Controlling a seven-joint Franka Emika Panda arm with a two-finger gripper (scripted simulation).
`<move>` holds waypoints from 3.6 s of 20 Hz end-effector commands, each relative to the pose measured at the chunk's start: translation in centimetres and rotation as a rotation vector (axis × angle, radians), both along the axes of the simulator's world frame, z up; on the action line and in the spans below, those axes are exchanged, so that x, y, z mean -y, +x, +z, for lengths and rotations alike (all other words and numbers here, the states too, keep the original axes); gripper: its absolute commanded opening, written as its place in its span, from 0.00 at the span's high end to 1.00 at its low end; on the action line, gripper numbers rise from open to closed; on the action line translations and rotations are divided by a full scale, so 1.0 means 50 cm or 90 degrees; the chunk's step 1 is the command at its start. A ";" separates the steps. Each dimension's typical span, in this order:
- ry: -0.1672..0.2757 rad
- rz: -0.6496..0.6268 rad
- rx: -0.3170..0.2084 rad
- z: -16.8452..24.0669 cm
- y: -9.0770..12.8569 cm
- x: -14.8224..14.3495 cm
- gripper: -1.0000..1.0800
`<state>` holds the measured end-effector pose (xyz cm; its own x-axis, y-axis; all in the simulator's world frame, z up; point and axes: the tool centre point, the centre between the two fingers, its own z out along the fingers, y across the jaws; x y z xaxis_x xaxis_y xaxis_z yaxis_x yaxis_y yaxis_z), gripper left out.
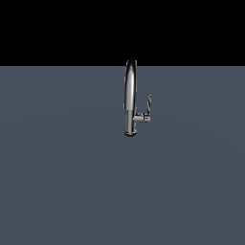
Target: Turn on the faucet by rotating a designated handle.
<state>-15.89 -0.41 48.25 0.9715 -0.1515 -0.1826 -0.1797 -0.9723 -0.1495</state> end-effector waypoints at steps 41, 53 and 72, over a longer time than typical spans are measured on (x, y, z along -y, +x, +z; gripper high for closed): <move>0.440 -0.440 -0.392 -0.313 0.443 0.161 1.00; 0.597 -0.599 -0.532 -0.500 0.510 0.206 1.00; 0.703 -0.709 -0.627 -0.642 0.526 0.209 1.00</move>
